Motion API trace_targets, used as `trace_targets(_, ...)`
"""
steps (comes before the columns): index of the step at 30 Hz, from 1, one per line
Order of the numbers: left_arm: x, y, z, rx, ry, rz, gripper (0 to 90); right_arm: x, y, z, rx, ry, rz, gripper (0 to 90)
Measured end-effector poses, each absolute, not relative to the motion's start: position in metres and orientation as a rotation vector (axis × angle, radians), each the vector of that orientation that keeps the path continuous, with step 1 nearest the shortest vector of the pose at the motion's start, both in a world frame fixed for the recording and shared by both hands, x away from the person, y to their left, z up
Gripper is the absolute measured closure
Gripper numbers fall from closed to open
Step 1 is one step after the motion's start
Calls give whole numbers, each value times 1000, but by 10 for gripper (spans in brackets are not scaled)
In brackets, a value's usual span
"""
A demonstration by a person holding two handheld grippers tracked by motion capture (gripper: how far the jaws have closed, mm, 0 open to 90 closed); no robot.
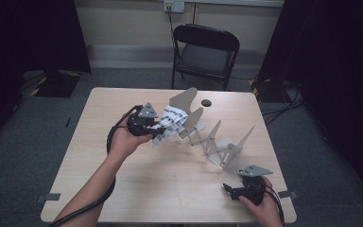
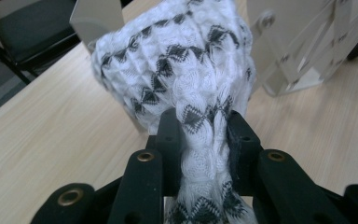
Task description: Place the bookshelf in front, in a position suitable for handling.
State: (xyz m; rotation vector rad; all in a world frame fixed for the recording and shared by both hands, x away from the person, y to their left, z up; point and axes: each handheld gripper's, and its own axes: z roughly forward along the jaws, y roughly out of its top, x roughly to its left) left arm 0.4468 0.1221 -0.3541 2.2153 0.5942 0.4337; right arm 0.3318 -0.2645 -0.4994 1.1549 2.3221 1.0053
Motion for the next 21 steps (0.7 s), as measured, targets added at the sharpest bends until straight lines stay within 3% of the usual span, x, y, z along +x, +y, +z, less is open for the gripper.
trace_targets(21, 453, 107, -417, 2297, 620, 347, 712, 329, -264, -499, 1154, 2329, 1005, 114)
